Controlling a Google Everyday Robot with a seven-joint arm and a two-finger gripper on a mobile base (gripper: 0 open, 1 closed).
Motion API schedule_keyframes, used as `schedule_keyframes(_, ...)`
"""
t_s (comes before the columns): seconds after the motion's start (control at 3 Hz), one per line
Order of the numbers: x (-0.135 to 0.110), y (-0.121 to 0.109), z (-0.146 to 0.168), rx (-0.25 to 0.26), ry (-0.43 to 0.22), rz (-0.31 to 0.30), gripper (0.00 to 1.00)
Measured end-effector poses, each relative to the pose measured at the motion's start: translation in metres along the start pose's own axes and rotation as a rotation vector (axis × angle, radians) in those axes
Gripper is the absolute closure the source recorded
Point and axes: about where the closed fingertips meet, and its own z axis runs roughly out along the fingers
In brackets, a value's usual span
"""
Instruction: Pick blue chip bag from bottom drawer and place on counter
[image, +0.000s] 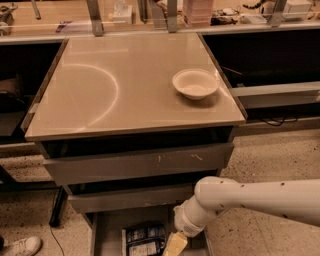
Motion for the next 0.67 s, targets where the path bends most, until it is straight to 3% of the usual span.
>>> schedule_keyframes(0.33, 0.0033, -0.0194, 0.0902, -0.023, 0.004, -0.033, 0.00)
schedule_keyframes(0.67, 0.0033, -0.0194, 0.0902, -0.023, 0.004, -0.033, 0.00)
